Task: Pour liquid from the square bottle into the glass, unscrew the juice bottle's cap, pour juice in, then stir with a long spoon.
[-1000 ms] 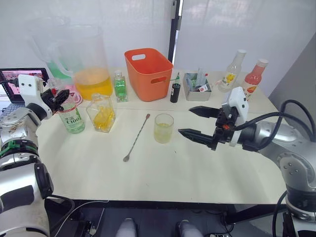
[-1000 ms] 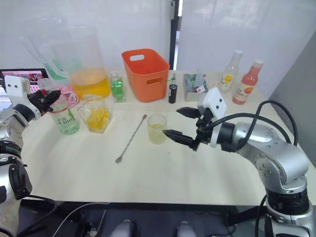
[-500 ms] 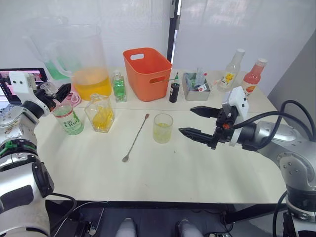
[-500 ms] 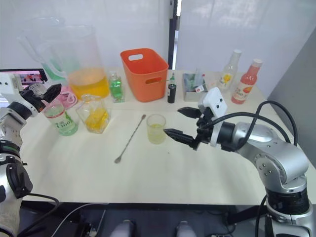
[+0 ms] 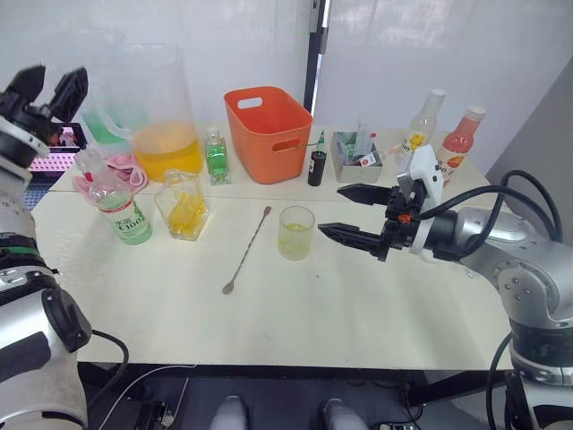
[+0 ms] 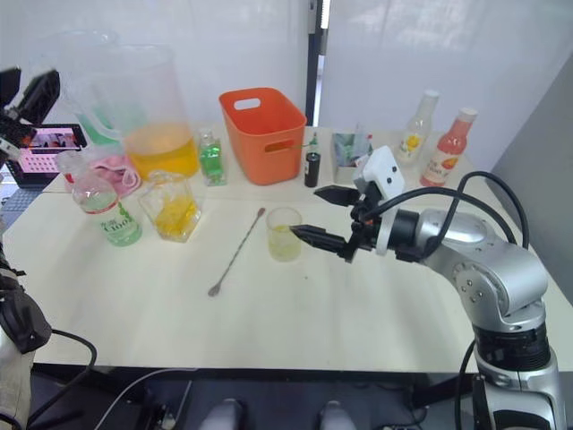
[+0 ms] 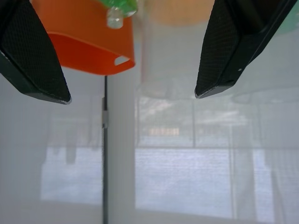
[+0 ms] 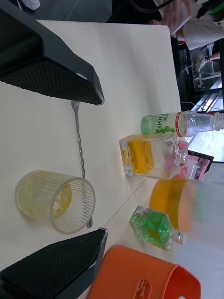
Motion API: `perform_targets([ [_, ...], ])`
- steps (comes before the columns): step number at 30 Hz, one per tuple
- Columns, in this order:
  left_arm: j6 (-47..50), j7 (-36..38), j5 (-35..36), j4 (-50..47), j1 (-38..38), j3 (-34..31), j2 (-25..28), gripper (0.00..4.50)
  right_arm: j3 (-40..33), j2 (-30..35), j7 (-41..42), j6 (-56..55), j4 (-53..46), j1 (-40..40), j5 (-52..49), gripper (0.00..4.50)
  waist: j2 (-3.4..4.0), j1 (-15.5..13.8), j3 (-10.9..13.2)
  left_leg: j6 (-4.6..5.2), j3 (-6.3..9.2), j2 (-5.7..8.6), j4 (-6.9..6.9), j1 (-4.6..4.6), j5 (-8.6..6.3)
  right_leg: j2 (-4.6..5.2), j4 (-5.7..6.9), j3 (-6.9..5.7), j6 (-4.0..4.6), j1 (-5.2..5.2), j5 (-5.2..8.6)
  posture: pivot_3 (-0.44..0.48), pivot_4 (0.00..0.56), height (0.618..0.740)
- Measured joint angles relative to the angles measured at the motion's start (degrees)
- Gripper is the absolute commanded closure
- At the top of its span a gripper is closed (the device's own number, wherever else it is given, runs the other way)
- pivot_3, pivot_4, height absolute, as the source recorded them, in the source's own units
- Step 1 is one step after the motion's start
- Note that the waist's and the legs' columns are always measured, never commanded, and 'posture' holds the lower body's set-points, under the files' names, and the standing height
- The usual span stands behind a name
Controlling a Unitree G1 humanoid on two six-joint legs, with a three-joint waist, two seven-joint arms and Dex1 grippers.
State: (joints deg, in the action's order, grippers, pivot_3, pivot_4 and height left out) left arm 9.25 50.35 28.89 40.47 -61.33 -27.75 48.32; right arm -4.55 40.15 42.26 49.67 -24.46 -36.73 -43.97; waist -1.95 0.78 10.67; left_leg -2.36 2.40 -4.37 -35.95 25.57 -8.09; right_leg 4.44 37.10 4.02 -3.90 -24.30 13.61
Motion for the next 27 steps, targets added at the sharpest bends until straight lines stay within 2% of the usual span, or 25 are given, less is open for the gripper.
perform_targets([
  [4,7.8,5.4,2.8,-17.3,6.8,5.7,0.0,0.01,-0.1,0.9,2.1,-1.6,0.5,-0.1,0.1,0.00,0.02,0.1,0.0,0.00,-0.01,0.00,0.01,-0.05,0.00,0.00,0.04,0.02,0.02,0.03,-0.01,0.000,0.150,0.703],
  [7,11.0,6.6,3.0,-22.9,10.6,8.0,-0.3,0.01,-0.2,1.0,3.0,-2.6,0.5,0.0,0.2,0.00,0.02,0.2,0.0,0.00,-0.01,-0.05,0.00,-0.06,0.01,-0.05,0.03,0.02,0.01,-0.01,0.00,0.000,0.150,0.703],
  [10,15.7,9.4,5.8,-35.5,19.5,11.4,-0.5,0.01,-2.1,2.6,3.2,-4.4,0.3,3.3,1.1,0.00,0.02,0.3,0.0,-0.01,-0.06,-0.04,0.01,-0.06,0.00,-0.01,-0.01,0.05,0.06,0.03,0.01,0.000,0.150,0.703],
  [14,18.9,9.9,7.3,-40.3,22.7,13.5,-1.1,0.01,-2.7,2.6,3.2,-5.5,0.3,4.2,1.7,0.00,0.01,0.3,0.0,0.00,-0.04,-0.10,-0.01,-0.07,0.01,-0.09,0.02,0.05,-0.02,-0.02,0.06,0.000,0.150,0.703],
  [16,17.1,10.0,7.1,-43.9,27.5,13.1,-1.4,0.01,-5.3,2.7,3.8,-8.7,-1.1,10.3,2.7,0.00,0.06,0.2,-0.2,0.00,-0.08,-0.09,0.14,-0.27,-0.01,-0.04,-0.13,0.06,-0.08,0.20,0.15,0.000,0.150,0.703],
  [19,13.1,11.5,4.0,-44.6,42.6,14.5,-3.6,0.01,-8.9,2.7,5.0,-12.5,0.0,24.9,5.5,0.00,0.33,0.0,-0.8,-0.07,-0.35,-0.03,0.09,-0.36,-0.32,0.07,0.03,0.24,0.19,0.15,0.39,0.000,0.150,0.703],
  [20,12.7,11.7,2.7,-42.9,45.1,15.8,-4.4,0.01,-9.2,2.6,5.1,-13.0,0.8,26.7,6.0,0.00,0.28,0.0,-0.6,-0.06,-0.30,-0.09,0.04,-0.09,-0.27,-0.04,0.09,0.23,0.24,-0.13,0.32,0.000,0.150,0.703],
  [22,11.9,11.9,2.1,-42.3,45.5,16.9,-4.9,0.01,-9.8,2.6,5.2,-14.5,0.7,26.4,6.6,0.00,0.12,0.0,-0.4,0.01,-0.20,-0.24,0.00,-0.06,-0.13,-0.20,0.07,0.15,0.04,-0.18,0.25,0.000,0.150,0.703],
  [24,8.1,12.4,1.7,-43.4,47.7,14.7,-4.4,0.01,-14.1,1.3,5.5,-18.6,-0.4,31.3,6.9,0.00,0.06,0.0,-0.5,0.01,-0.23,-0.29,0.11,-0.37,-0.12,-0.20,-0.12,0.13,0.29,0.13,0.41,0.000,0.150,0.703],
  [27,4.3,12.8,0.4,-39.8,57.7,8.3,-3.1,0.01,-20.6,-1.8,5.8,-23.6,4.4,43.7,9.2,0.00,0.07,0.1,-0.9,-0.16,-0.54,-0.28,0.17,-0.75,-0.28,0.00,-0.10,0.20,0.42,0.35,0.77,0.000,0.150,0.703],
])
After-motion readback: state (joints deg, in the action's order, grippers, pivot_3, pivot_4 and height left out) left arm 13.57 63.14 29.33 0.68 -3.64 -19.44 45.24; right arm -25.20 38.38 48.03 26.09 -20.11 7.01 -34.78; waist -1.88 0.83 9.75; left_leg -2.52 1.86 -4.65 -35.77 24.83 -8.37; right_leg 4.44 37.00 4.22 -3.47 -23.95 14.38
